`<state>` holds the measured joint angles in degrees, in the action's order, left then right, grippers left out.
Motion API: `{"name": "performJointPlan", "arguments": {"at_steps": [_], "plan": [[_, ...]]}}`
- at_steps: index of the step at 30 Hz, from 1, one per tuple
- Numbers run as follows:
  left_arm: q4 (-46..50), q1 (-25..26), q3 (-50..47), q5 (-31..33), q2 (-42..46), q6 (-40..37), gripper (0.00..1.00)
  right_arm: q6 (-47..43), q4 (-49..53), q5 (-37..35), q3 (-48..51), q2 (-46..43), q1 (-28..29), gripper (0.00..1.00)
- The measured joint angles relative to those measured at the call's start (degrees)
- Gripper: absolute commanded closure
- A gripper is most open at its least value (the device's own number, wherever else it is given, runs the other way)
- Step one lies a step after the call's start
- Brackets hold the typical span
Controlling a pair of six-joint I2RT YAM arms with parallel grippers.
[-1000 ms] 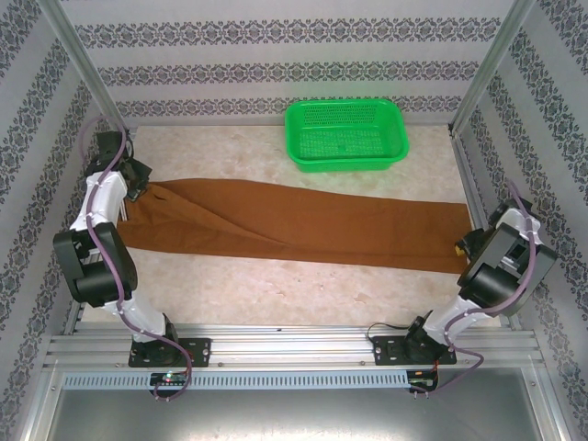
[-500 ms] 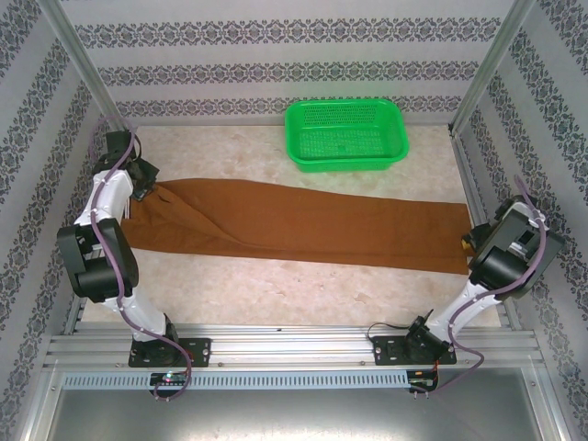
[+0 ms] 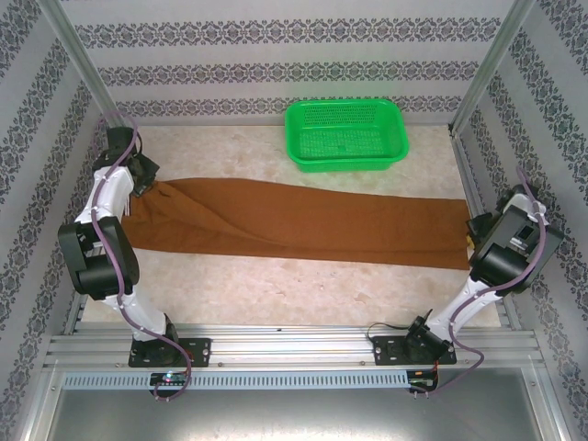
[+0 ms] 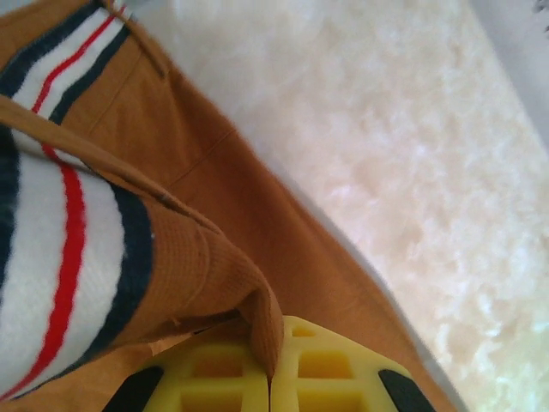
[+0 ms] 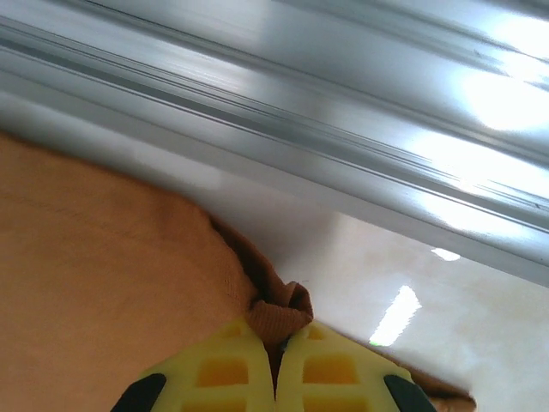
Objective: Roll up the long pants
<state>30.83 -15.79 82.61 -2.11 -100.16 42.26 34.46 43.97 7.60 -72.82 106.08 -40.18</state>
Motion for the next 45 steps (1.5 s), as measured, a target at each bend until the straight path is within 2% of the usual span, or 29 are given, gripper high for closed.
{"name": "performJointPlan", "arguments": {"at_steps": [9,17,20,24,28,35,40,45], "plan": [[0.09,0.11,16.90,0.37,-5.09,0.02,1.00,0.57,2.69,0.35,-11.15,-7.10,1.44,1.00],[2.95,0.42,24.96,1.07,-9.79,0.02,1.00,-0.33,8.22,0.24,-28.30,-2.16,5.09,1.00],[4.39,0.39,27.54,1.73,-10.84,0.00,1.00,-0.55,8.39,-1.14,-31.41,-1.07,6.95,1.00],[6.23,0.31,32.02,2.21,-11.80,0.00,1.00,-0.55,8.46,-1.90,-31.17,-1.07,7.98,1.00],[6.80,0.02,33.11,2.34,-11.56,-0.02,1.00,-0.57,7.37,-2.51,-24.17,-4.11,7.80,1.00],[6.80,-2.86,24.35,2.56,-6.82,-1.11,1.00,-0.57,6.62,-2.54,-13.20,-12.37,7.72,1.00],[6.93,-5.01,22.47,1.84,-6.54,-1.51,1.00,-0.57,6.99,-1.79,-13.97,-11.80,7.85,1.00],[7.04,-5.68,25.90,-0.37,-9.92,-1.49,1.00,-0.87,7.67,-1.25,-14.53,-11.47,8.48,1.00]]}}
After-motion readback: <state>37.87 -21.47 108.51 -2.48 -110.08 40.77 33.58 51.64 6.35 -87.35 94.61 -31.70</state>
